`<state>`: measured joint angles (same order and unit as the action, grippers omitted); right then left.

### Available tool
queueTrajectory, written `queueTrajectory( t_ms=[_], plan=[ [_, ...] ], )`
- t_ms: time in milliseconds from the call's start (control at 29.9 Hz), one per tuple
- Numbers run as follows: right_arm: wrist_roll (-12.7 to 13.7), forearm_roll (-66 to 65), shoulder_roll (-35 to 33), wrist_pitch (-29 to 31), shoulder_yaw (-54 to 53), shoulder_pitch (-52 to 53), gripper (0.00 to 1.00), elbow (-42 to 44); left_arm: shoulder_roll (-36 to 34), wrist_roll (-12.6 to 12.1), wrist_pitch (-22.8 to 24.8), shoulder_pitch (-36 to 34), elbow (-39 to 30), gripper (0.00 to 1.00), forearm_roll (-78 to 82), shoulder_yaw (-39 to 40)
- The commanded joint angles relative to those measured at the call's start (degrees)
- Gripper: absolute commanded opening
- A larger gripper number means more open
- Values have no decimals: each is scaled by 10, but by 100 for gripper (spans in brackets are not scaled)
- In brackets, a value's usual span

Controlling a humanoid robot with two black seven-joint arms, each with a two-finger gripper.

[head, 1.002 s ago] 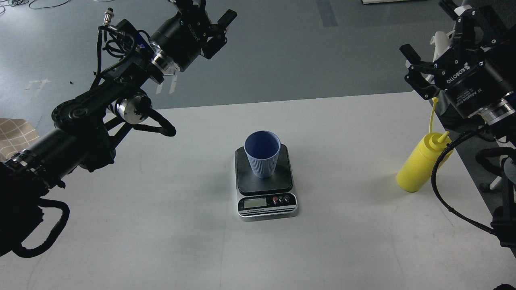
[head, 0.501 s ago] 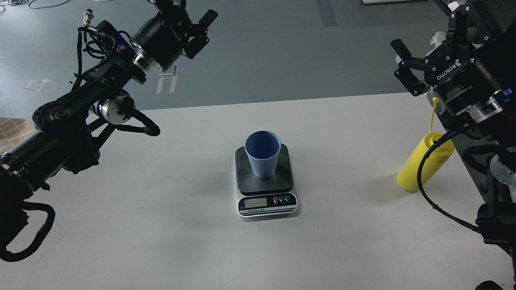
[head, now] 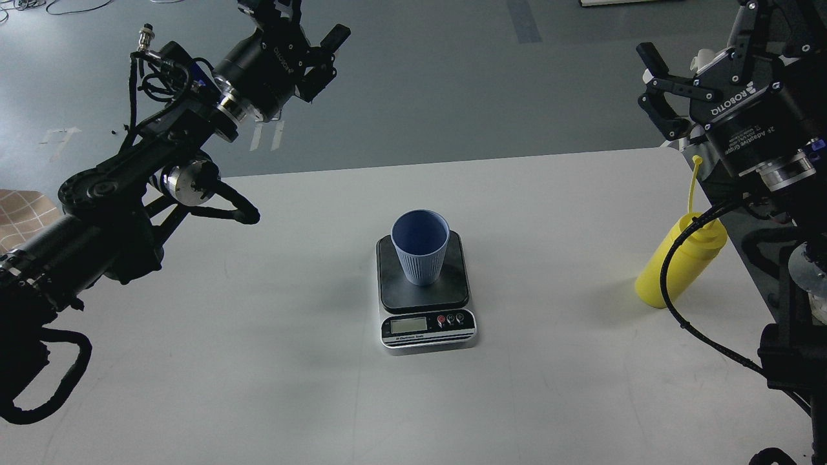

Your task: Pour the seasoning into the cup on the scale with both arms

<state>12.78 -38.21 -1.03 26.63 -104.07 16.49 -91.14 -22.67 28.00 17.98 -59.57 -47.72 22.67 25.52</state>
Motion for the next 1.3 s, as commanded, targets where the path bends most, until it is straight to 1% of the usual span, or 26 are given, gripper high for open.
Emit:
queueTrajectory(
  t_ms=[0,100,200,635,768,802,936,1103,1169,1203,1270],
  plan=[
    [1,27,10,-1,-17,3,100,-10,4,0,-1,7,0,98,1,0],
    [1,72,10,-8,-22,4,100,-29,4,0,0,8,0,98,1,0],
    [1,95,10,-21,-22,4,100,-30,3,0,0,7,-1,98,1,0],
    [1,82,10,-25,-12,0,100,-31,5,0,-2,5,-2,98,1,1],
    [2,108,10,-30,-38,-2,100,-57,13,0,-4,8,-2,98,1,-3],
    [8,130,10,-35,-44,-7,100,-66,22,0,-6,8,-2,98,1,-2],
    [8,206,10,-53,-50,-35,100,-76,32,0,-17,8,-2,98,1,-5],
    [8,281,10,-46,-52,-96,100,-81,32,0,-17,9,-2,98,3,-9],
    [9,332,10,-46,-59,-130,100,-81,32,0,-17,10,-2,98,4,-10],
    [9,332,10,-46,-59,-131,100,-81,32,0,-17,10,-2,98,4,-10],
    [14,402,10,-41,-54,-181,100,-81,32,0,-18,16,-2,98,6,-10]
  ],
)
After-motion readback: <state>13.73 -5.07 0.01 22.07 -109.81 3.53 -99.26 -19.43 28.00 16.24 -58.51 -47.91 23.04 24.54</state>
